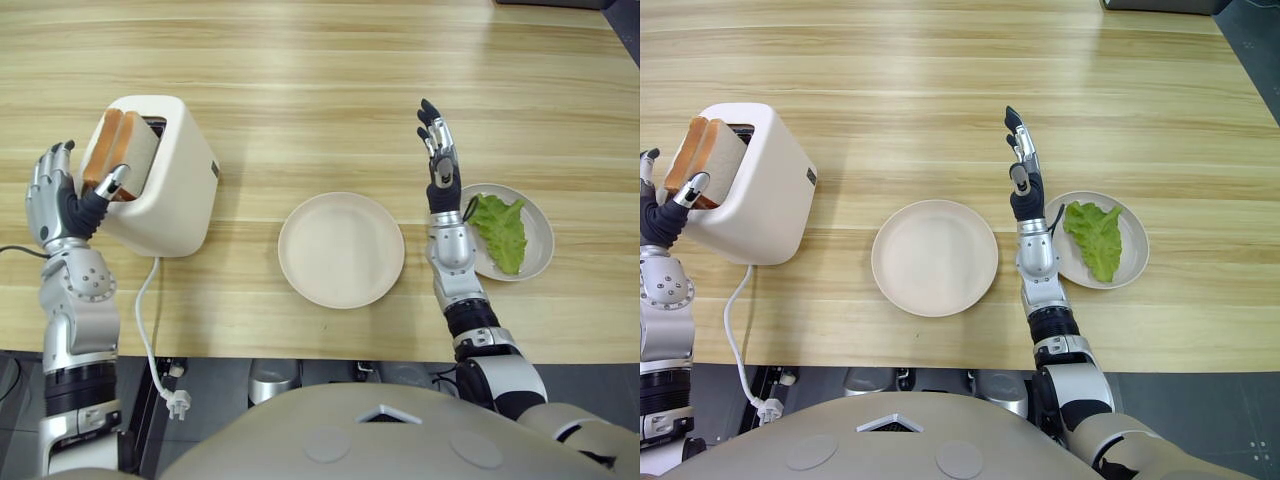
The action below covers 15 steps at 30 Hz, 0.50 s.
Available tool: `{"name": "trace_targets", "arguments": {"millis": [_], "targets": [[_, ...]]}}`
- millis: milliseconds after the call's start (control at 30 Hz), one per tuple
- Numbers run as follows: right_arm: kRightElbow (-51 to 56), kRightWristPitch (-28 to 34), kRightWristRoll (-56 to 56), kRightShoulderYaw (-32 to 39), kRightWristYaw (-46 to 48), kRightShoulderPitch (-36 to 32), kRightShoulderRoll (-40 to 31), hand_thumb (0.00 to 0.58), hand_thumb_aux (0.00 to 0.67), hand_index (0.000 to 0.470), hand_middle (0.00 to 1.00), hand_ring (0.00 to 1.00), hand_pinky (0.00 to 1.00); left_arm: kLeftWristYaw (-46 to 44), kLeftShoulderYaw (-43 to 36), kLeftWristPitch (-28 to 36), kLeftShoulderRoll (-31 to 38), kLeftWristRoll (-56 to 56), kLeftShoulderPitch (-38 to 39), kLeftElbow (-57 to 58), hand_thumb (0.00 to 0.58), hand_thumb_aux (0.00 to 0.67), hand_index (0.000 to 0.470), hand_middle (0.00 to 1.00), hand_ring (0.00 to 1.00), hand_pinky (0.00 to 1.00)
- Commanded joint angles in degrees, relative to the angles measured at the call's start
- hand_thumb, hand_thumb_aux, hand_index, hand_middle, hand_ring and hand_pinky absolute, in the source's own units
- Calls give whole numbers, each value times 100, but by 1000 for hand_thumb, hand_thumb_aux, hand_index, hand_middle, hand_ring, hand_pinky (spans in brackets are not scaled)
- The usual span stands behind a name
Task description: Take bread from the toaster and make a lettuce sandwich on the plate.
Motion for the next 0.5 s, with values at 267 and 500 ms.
{"name": "trace_targets", "arguments": {"millis": [267,500], "targets": [[27,4,-26,-19,-64,21,-27,0,0,0,0,0,0,299,39,-362,31,-282,-117,474,580,670,460,0,0,0],[92,3,-35,-3,-77,-14,-33,0,0,0,0,0,0,437,20,-580,70,-397,-202,667,580,670,460,0,0,0]]}}
